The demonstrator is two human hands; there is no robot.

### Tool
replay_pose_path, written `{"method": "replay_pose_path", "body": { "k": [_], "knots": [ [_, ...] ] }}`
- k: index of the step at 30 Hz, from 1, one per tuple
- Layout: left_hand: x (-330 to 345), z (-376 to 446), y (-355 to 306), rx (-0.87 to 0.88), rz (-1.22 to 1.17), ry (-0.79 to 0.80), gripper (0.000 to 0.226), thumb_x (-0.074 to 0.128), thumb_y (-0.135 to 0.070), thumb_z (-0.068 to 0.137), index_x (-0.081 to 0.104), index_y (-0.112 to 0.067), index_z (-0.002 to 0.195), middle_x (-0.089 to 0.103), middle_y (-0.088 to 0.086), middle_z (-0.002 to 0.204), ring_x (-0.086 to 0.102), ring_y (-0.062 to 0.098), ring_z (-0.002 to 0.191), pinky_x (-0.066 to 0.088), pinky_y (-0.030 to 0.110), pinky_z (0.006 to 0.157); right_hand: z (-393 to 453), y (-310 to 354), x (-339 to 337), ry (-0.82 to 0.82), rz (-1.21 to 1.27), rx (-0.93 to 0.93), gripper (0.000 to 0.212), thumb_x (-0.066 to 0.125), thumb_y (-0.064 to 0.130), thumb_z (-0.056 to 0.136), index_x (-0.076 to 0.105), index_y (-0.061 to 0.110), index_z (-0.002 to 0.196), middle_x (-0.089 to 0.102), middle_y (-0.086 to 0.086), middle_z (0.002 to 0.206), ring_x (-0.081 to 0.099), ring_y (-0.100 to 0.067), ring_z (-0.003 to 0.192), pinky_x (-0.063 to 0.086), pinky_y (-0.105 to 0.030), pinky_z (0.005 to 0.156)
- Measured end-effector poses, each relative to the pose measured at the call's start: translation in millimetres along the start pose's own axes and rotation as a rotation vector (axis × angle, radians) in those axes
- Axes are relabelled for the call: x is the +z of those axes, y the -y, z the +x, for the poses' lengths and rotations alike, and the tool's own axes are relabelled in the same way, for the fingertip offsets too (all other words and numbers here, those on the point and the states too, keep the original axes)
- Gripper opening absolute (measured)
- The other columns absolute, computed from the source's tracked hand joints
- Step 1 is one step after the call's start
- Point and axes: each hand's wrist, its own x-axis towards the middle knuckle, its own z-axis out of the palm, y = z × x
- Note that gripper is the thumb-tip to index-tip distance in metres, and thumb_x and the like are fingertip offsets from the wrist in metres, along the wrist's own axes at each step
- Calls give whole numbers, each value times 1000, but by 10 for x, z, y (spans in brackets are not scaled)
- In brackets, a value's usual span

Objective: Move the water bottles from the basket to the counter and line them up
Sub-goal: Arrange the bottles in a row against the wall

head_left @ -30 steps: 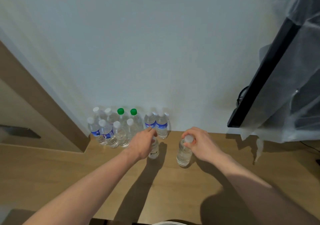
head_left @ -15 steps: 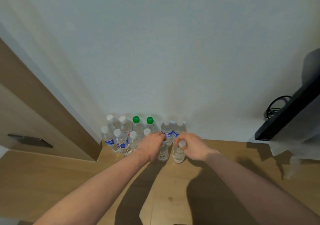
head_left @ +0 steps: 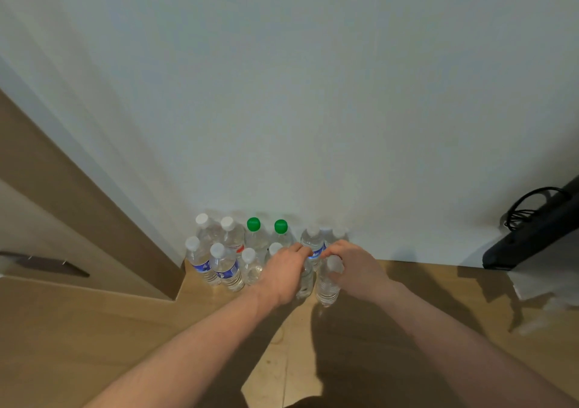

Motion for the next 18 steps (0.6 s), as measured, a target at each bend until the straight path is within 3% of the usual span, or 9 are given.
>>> {"method": "replay_pose_path", "body": {
  "k": [2, 7, 18],
  "knots": [
    [-21, 29, -4, -21, -46, -3, 58, 69, 10, 87, 61, -18, 137, 64, 3, 132, 65, 23, 113, 54, 35, 98, -2, 14, 9, -16, -23, 42, 27, 69, 32, 95, 72, 30, 121, 66, 9, 119, 63, -17, 109, 49, -28, 90],
    [-67, 76, -33, -30, -99, 13, 59, 67, 14, 85, 63, -16, 136, 64, 2, 133, 68, 20, 106, 56, 36, 98, 10, 9, 36, -80, -83, 74, 28, 68, 22, 97, 71, 28, 124, 67, 8, 126, 59, -19, 121, 43, -27, 100],
    [29, 95, -80, -27, -45, -8, 66, 64, 17, 78, 64, -19, 132, 62, 0, 132, 68, 22, 105, 55, 36, 93, 18, -61, 155, -140, 31, 93, 32, 72, 22, 97, 69, 23, 128, 66, 6, 130, 55, -19, 124, 38, -27, 107]
  ]
}}
